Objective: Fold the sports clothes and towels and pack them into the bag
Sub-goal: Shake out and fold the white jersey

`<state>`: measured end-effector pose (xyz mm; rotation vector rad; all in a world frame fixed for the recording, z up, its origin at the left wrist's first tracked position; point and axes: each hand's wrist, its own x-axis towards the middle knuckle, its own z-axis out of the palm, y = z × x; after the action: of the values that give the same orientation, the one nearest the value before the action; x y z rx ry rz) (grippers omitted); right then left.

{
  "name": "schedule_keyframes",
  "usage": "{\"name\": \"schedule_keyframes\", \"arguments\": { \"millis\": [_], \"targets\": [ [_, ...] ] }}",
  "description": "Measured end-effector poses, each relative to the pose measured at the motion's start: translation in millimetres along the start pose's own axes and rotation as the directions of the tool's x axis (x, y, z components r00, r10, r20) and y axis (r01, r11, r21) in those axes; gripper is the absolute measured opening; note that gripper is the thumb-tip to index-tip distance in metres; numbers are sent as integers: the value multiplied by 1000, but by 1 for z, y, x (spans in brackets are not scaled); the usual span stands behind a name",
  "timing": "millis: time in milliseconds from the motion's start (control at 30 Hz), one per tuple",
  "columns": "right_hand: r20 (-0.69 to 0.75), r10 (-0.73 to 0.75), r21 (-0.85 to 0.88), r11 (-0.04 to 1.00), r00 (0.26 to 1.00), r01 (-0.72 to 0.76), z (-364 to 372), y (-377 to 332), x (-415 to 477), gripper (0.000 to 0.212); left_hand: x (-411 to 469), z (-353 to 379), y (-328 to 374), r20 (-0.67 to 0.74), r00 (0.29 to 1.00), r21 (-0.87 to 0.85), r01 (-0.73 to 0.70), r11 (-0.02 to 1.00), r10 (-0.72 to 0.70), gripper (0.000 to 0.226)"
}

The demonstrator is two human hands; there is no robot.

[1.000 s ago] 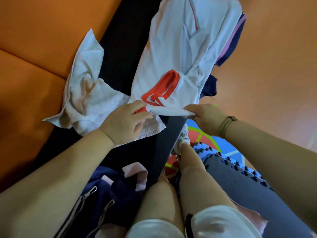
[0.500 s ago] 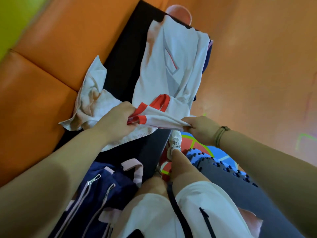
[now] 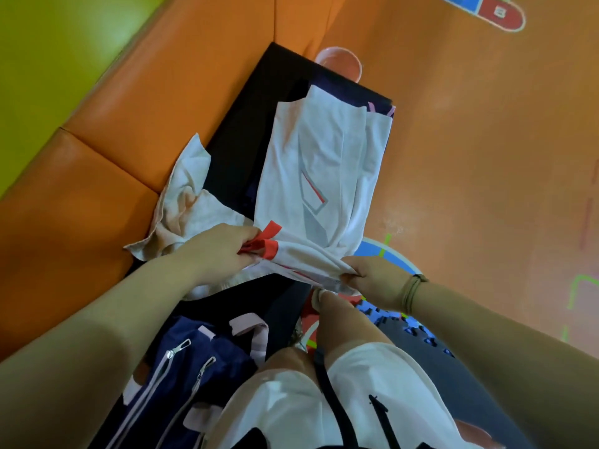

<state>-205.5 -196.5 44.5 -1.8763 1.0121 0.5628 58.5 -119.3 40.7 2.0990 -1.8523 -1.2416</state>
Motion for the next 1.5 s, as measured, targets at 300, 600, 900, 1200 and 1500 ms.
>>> {"name": "schedule_keyframes", "arguments": {
  "millis": [300,600,900,1200,1500],
  "targets": [
    [-185,-48,35,998,982,55,-65,28,59,29,78,-47,21,-47,999,-7,17,1000,-17,21],
    [-179,-47,91,994,983,64,-181,56,158,33,224,-107,26,-88,995,64,44,997,-38,19],
    [-213,96,156,986,972,-64,-242,115,264,19,361,-94,10,-290,957,77,40,996,-16,18],
    [-484,306,201,951,819,-237,-214,146,273,45,366,-40,-21,-403,910,47,127,991,-98,67],
    [-474,307,368,920,825,-131,-111,133,217,58,268,50,-24,-281,823,-264,429,864,-494,63]
  ]
}}
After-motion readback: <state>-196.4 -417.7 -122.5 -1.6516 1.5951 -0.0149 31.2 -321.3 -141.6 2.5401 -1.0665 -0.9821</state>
